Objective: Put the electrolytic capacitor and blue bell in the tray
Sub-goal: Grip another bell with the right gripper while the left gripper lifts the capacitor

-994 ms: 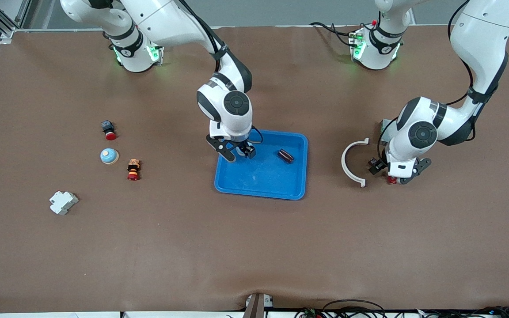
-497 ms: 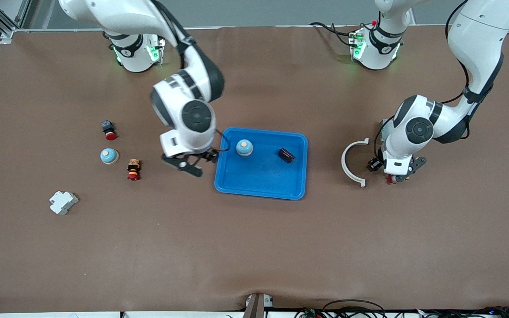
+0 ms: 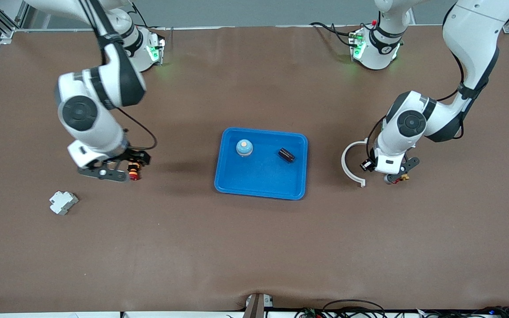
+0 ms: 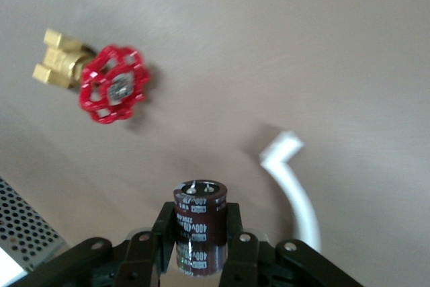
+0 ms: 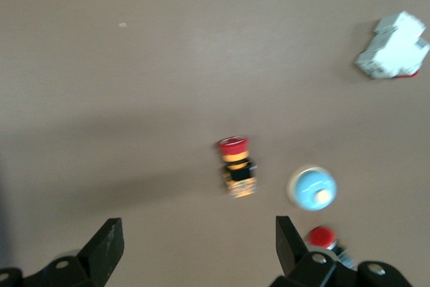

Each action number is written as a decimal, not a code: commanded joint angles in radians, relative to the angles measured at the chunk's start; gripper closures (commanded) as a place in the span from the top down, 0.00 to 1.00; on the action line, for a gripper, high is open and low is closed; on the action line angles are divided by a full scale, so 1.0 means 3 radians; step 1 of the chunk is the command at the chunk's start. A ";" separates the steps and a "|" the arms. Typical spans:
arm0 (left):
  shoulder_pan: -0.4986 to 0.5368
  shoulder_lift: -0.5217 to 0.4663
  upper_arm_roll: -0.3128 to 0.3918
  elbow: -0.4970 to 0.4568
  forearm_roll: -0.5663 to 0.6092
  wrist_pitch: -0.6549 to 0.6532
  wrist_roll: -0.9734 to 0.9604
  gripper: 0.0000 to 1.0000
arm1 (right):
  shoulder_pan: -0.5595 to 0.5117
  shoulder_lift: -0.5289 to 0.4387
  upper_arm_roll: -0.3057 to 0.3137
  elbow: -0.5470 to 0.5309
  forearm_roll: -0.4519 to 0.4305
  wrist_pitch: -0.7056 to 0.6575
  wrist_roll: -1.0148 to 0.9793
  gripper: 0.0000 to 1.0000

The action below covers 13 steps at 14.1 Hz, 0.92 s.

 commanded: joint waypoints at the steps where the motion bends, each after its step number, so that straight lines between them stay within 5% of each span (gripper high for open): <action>1: 0.0015 -0.0157 -0.0193 0.0222 0.0011 -0.0352 -0.0130 0.00 | -0.0357 -0.0334 0.0083 -0.0603 -0.0027 0.0436 -0.0409 1.00; 6: -0.0087 0.0078 -0.0536 0.0708 0.0001 -0.0748 -0.0533 0.00 | -0.0792 -0.0411 0.0083 -0.1182 0.0131 0.1111 -0.0890 1.00; 13: -0.0761 0.0671 -0.0526 0.1368 0.0000 -0.0748 -0.1776 0.00 | -0.1166 -0.0269 0.0078 -0.1693 0.0280 0.1868 -0.1320 1.00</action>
